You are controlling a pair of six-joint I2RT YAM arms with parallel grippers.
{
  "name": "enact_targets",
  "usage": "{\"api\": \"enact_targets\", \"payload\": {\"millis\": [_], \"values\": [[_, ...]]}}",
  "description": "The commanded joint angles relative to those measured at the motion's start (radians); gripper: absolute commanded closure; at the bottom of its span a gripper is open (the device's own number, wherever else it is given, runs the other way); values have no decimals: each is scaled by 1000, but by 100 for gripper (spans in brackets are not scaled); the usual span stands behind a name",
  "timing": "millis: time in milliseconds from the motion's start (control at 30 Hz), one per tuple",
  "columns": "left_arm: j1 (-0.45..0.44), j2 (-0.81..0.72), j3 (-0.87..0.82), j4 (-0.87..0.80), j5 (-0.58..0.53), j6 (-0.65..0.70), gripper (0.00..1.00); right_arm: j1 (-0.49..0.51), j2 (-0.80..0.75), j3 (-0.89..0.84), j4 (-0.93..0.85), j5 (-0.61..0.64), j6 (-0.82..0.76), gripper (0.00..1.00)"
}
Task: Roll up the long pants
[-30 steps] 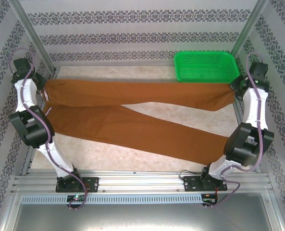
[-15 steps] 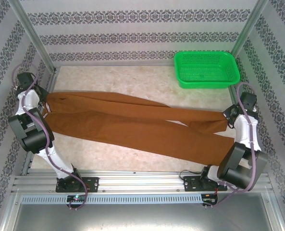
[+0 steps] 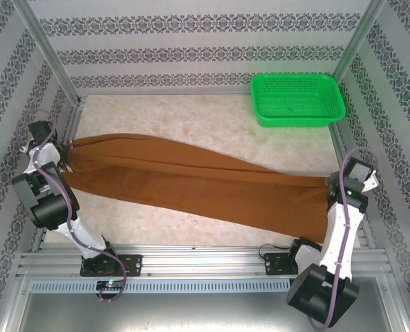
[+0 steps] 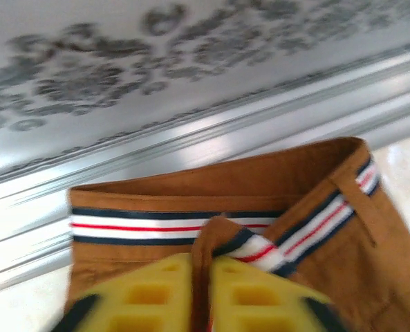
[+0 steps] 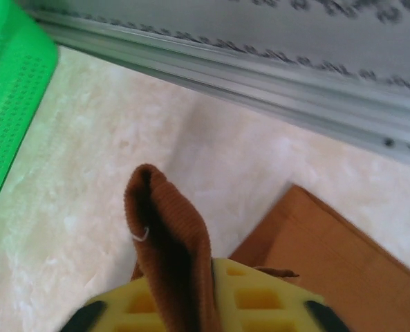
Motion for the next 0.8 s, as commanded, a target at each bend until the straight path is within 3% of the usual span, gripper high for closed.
{"api": "enact_targets", "payload": {"millis": [0,33,67,167,333,400,567,667,767], "values": [[54,-58,-33,70,-138,-102,63,-30,-44,-37,-26,56,56,49],[59,-69,-45,73,-142,-118,59,-30,-62,-47,-34,58,62,31],[63,-87,-64,73,-156,-148,56,-31,-86,-55,-44,70,66,22],[70,-169,-139,134,-190,-202,53,-38,-171,-74,-51,111,59,9],[72,-200,-95,104,-176,-219,49,-43,-138,-7,-52,119,45,6],[73,-209,-72,93,-169,-229,39,-45,-121,12,-43,98,50,6],[66,-224,20,12,-61,-205,42,-46,-109,43,-14,45,43,6],[9,-257,0,50,48,-122,43,-45,-14,87,47,-73,-31,5],[-75,-271,-11,37,113,-18,42,-2,155,214,-5,-129,-109,3]]}}
